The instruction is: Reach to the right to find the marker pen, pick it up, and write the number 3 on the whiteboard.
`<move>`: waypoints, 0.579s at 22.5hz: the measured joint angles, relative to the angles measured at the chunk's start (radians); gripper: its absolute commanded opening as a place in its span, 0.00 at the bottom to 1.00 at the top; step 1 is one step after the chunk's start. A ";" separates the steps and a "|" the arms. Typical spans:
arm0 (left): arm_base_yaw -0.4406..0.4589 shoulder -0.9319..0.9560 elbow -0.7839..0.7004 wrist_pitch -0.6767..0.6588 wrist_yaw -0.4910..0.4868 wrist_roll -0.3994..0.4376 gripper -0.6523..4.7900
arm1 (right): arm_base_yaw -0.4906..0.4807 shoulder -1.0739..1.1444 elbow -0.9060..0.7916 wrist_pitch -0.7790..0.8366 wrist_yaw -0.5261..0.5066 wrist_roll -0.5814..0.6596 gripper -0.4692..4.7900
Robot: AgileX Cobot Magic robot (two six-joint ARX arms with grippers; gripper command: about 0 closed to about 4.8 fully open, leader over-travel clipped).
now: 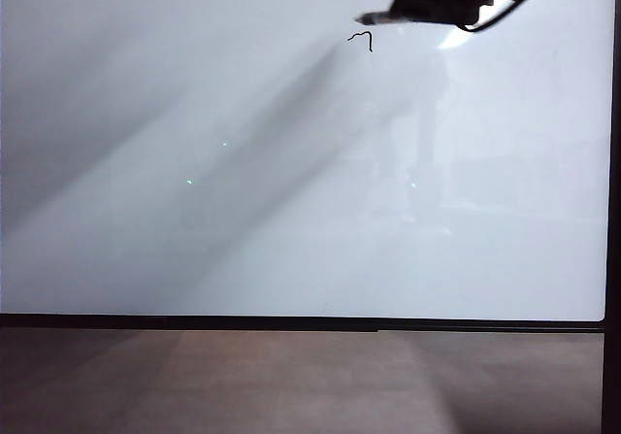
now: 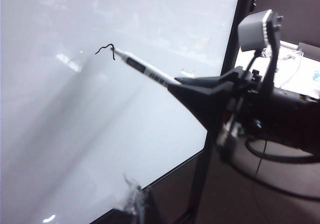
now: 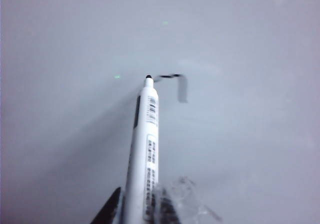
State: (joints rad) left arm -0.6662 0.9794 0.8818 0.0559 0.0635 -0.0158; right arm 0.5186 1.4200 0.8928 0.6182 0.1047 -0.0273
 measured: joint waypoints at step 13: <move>0.000 0.000 0.000 0.000 0.000 0.000 0.11 | 0.153 0.115 0.000 0.119 0.307 -0.050 0.17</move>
State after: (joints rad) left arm -0.6662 0.9794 0.8818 0.0559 0.0635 -0.0158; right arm 0.6712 1.5349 0.8928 0.7368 0.4118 -0.0772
